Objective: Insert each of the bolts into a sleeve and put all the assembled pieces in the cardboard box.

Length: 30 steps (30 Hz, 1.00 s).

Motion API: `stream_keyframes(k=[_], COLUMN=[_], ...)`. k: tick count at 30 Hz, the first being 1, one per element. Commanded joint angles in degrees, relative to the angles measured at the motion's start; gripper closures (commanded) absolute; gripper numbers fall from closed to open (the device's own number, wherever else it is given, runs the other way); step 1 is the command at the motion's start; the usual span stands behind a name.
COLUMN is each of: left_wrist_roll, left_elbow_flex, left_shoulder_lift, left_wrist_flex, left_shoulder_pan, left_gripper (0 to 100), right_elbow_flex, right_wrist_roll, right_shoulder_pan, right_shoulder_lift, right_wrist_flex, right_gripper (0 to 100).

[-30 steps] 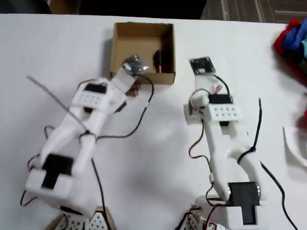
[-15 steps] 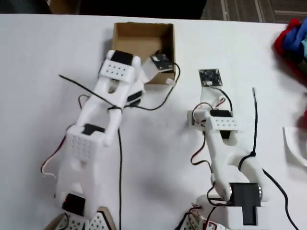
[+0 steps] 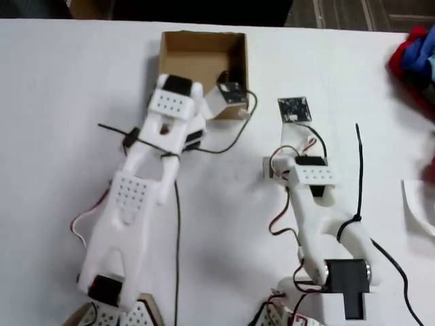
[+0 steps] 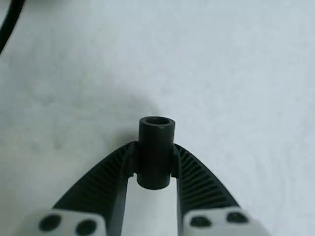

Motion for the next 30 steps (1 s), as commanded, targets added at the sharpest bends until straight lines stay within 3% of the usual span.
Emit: stream_keyframes(k=[1, 13, 17, 19, 30], left_wrist_roll=[-0.4, -0.3, -0.3, -0.2, 0.1], left_elbow_flex=[-6.2, -11.6, -11.6, -10.8, 12.6], left_shoulder_lift=[1.8, 6.8, 6.3, 6.1, -7.5], left_wrist_flex=[0.3, 4.1, 4.4, 4.5, 4.5], left_shoulder_pan=[-1.2, -3.2, -3.2, -3.1, 2.3], left_gripper=[90, 90, 98, 97, 98], right_elbow_flex=[-0.4, -0.4, -0.4, -0.4, -0.4], right_wrist_roll=[-0.4, -0.4, -0.4, -0.4, -0.4], right_shoulder_pan=[-0.2, -0.2, -0.1, -0.1, -0.1], right_shoulder_lift=[-3.6, -3.6, -3.6, -3.6, -3.6], right_wrist_flex=[-0.9, -1.0, -1.1, -1.1, -1.1], right_gripper=[97.9, 97.9, 97.9, 97.9, 97.9])
